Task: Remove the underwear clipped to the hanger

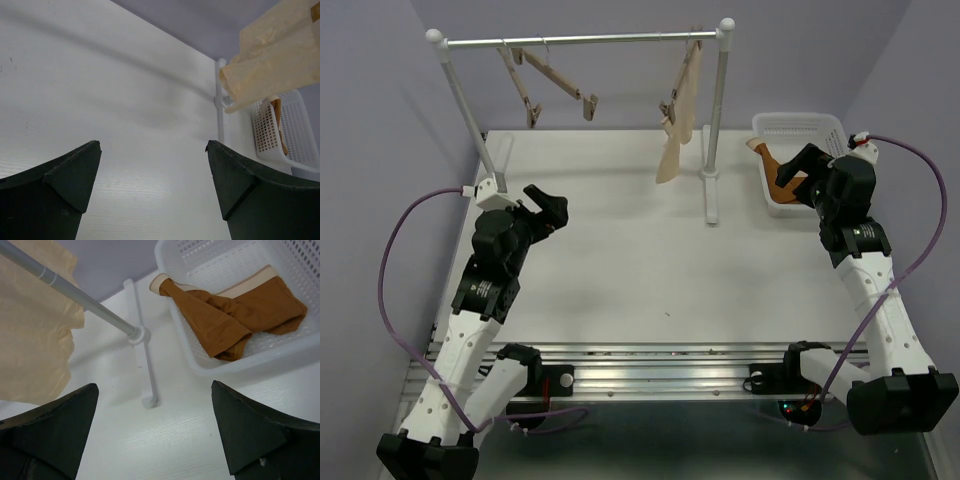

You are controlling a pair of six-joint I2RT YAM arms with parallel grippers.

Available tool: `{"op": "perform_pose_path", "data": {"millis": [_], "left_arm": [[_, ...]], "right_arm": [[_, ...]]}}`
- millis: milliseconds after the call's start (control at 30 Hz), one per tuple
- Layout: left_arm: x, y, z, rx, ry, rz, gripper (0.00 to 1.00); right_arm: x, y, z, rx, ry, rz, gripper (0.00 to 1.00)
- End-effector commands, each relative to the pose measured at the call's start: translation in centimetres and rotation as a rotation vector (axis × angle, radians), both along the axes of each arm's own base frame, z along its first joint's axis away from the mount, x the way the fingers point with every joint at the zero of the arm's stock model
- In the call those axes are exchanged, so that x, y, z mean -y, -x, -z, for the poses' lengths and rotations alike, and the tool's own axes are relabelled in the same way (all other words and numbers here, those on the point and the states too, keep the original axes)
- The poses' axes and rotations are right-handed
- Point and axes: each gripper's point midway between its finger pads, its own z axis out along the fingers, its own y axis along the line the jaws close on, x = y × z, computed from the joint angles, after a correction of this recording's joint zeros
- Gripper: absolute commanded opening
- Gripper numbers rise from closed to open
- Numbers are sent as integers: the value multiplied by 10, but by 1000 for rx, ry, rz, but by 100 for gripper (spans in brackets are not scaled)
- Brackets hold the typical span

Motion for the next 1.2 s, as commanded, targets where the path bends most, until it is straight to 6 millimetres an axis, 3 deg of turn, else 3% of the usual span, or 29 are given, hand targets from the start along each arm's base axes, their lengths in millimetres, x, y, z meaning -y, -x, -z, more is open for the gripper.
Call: {"op": "perform_pose_path", "data": {"millis": [0,233,400,567,600,667,700,733,800,1000,1033,1067,1133,1167], "left_arm": [[-4,0,-38,105,6,-19,99],[-3,-2,-33,85,3,-18,99],[-3,-4,-32,82,-4,-17,99],[-6,-5,-32,82,-23,-29,99],[-6,-5,-32,84,-25,-30,99],[-8,-6,-32,80,-31,-36,99],[-7,-6,-31,77,-32,-35,99],[-8,-6,-30,76,-34,-35,99],[-7,-5,-28,73,-34,-29,99],[-7,-2,-28,77,-30,-30,99],[-8,-1,-29,81,-29,-31,99],[-8,0,-30,84,-27,-33,99],[-9,1,-31,90,-21,-37,99],[-9,2,-31,93,-20,-37,99]], "right_arm": [[1,0,-23,78,12,-4,100],[-19,-1,-20,88,9,-128,100],[-29,-6,-30,100,17,-195,100],[-69,-14,-50,122,-19,-430,100],[-86,-22,-45,101,-20,-485,100],[-102,-30,-67,132,16,-497,100],[-129,-34,-81,157,53,-551,100],[-131,-42,-84,146,75,-500,100],[-152,-57,-103,170,70,-486,100],[-191,-89,-145,252,53,-397,100],[-189,-96,-149,258,53,-346,100],[-203,-104,-156,274,42,-341,100],[-202,-117,-157,268,32,-273,100],[-210,-127,-160,278,24,-264,100]]}}
